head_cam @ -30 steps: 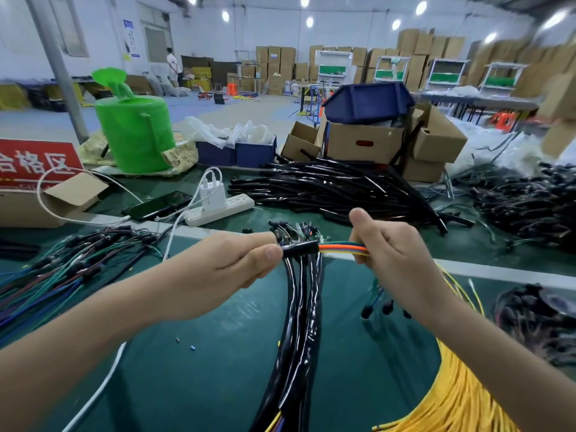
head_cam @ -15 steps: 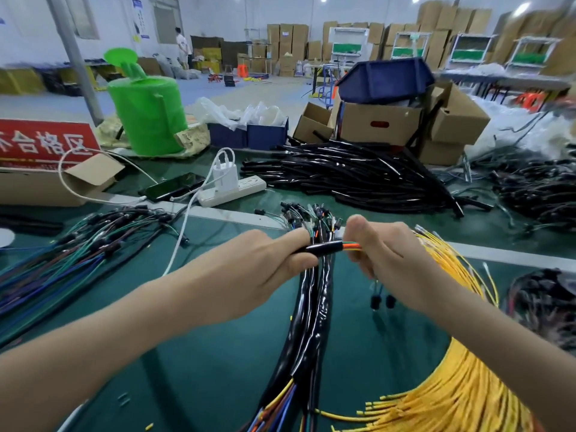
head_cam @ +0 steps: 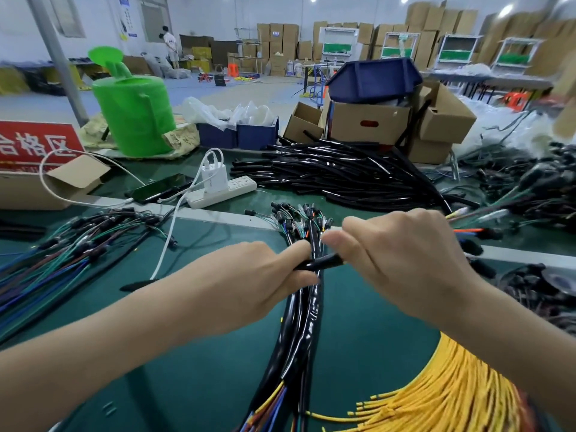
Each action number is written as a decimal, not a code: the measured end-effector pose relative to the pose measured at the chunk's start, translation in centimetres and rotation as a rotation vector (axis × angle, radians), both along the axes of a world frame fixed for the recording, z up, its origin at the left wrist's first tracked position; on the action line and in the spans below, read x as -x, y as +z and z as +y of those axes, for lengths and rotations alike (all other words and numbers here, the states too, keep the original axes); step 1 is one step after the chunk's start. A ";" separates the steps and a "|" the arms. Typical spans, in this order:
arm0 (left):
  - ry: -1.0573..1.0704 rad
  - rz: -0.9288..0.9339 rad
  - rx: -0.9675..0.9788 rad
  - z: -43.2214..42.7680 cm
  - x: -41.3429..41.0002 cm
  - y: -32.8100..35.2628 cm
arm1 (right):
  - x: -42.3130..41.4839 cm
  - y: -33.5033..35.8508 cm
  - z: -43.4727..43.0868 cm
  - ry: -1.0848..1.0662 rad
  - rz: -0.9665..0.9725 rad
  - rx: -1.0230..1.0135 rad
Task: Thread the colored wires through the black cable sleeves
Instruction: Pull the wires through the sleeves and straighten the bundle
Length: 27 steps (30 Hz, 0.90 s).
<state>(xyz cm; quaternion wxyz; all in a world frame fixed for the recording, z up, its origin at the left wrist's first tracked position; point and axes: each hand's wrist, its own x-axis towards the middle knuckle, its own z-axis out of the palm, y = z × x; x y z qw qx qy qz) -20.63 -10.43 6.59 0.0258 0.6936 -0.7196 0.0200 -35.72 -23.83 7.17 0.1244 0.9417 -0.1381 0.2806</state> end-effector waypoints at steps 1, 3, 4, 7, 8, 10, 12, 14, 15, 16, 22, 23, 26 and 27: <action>-0.018 -0.006 0.012 -0.1 0.4 0.2 | 0.0 -0.1 0.6 0.046 0.030 -0.012; 0.001 -0.068 -0.002 -0.2 1.1 0.4 | 0.1 -0.7 1.3 0.110 0.080 -0.007; 0.019 -0.120 -0.015 -0.4 1.3 0.4 | 0.3 -0.9 1.6 0.122 0.100 -0.003; 0.041 -0.201 -0.017 -1.0 1.6 -0.2 | 0.6 -1.6 1.9 0.123 0.133 -0.020; 0.050 -0.188 -0.012 -1.1 1.5 -0.4 | 0.5 -1.8 1.7 0.119 0.146 -0.022; 0.072 -0.149 0.002 -1.2 1.1 -0.6 | 0.2 -2.2 0.8 0.138 0.152 -0.082; 0.093 -0.149 0.007 -1.0 0.5 -0.7 | 0.4 -2.6 -1.1 0.135 0.108 -0.303; 0.116 -0.120 -0.008 -0.7 0.0 -0.7 | 1.1 -2.8 -3.0 0.084 0.095 -0.486; 0.133 -0.096 -0.029 -0.6 -0.1 -0.7 | 1.4 -3.1 -3.6 0.073 0.113 -0.519; 0.148 -0.075 -0.055 -0.5 -0.2 -0.8 | 1.6 -3.4 -3.8 0.058 0.159 -0.502; 0.150 -0.029 -0.135 -0.6 -0.1 -1.2 | 1.6 -4.1 -3.1 -0.078 0.353 -0.007; 0.146 -0.019 -0.128 -0.7 -0.1 -1.2 | 1.6 -3.8 -2.9 -0.055 0.362 0.007; 0.121 0.082 -0.104 -1.0 0.0 -0.8 | 1.6 -3.1 -2.5 0.069 0.220 -0.005; 0.111 0.119 -0.102 -1.0 0.1 -0.6 | 1.7 -2.9 -2.3 0.090 0.205 -0.047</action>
